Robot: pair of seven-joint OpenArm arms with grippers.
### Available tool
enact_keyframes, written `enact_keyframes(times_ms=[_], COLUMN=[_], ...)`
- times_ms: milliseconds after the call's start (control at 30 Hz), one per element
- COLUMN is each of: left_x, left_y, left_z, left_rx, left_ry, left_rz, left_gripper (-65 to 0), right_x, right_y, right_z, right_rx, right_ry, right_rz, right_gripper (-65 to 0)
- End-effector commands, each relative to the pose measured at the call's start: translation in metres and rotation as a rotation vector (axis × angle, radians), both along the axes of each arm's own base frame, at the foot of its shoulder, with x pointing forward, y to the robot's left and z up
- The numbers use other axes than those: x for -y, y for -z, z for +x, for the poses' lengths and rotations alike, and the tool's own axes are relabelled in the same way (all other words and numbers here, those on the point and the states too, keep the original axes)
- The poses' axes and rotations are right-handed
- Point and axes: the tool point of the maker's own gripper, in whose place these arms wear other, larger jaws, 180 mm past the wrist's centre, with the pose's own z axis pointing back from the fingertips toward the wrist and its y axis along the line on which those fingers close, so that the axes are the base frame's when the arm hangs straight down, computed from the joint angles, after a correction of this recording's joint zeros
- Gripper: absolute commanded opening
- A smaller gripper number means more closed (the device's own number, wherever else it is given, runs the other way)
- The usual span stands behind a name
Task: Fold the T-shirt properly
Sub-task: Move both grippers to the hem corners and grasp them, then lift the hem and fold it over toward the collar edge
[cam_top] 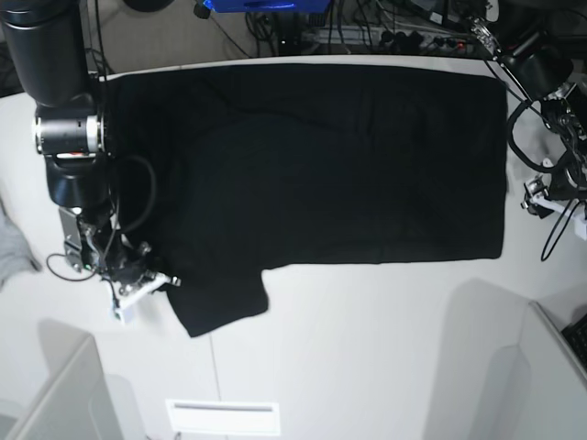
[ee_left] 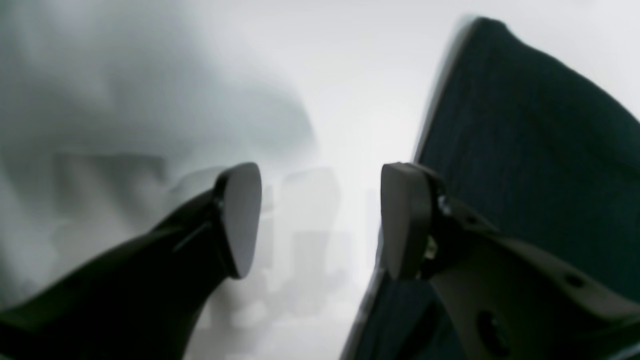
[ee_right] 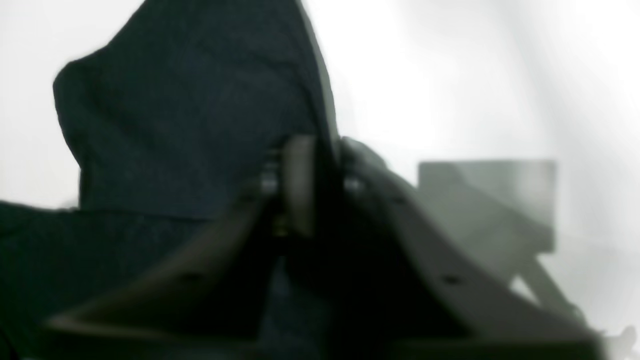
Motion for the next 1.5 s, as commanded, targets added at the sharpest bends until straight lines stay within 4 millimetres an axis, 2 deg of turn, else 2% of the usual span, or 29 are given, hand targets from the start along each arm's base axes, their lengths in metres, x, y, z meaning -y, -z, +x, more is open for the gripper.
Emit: enact_keyframes(times_ms=[0,167,467,600,700,900,967,1100,1133,1367,1467], left_x=[-0.007,0.006,0.013,0.036,0.046,0.05,0.05,0.049,0.049,0.047,0.051], left_y=[-0.02,-0.002,0.005,0.015,0.022,0.033,0.034,0.038,0.038,0.036,0.02], left_z=[0.024,0.057,0.098,0.115,0.119,0.111,0.111,0.104,0.105,0.104,0.11], left_rx=[0.075,0.077,0.134,0.09,0.066,0.035,0.033,0.022,0.022,0.025,0.037], left_ry=[0.018,0.039,-0.023,0.072,0.107,0.111,0.111,0.113,0.116,0.118,0.168], left_rz=[0.038,-0.027,-0.15,-0.114,-0.107,-0.115,-0.115,-0.111,-0.109,-0.107,-0.095], left_gripper=[-28.8,-28.8,-28.8,-29.1,-29.6,-30.8,-37.0,-61.9,-65.0,-65.0,-65.0], right_x=[0.004,0.005,0.006,0.006,0.008,0.009,0.01,0.01,0.01,0.013,0.019], right_y=[-0.014,-0.015,-0.015,-0.015,-0.016,-0.018,-0.018,-0.017,-0.018,-0.025,-0.034], right_z=[0.012,0.013,0.012,0.012,0.013,0.014,0.014,0.013,0.015,0.022,0.024], right_rx=[0.032,0.033,0.029,0.029,0.03,0.038,0.039,0.041,0.052,0.103,0.143], right_ry=[0.004,0.006,0.001,0.001,0.007,0.007,0.008,0.011,0.016,0.034,0.026], right_rz=[-0.005,-0.003,-0.012,-0.012,-0.01,-0.012,-0.012,-0.012,-0.012,-0.014,-0.032], right_gripper=[-65.0,-65.0,-65.0,-65.0,-65.0,-65.0,-65.0,-65.0,-65.0,-65.0,-65.0])
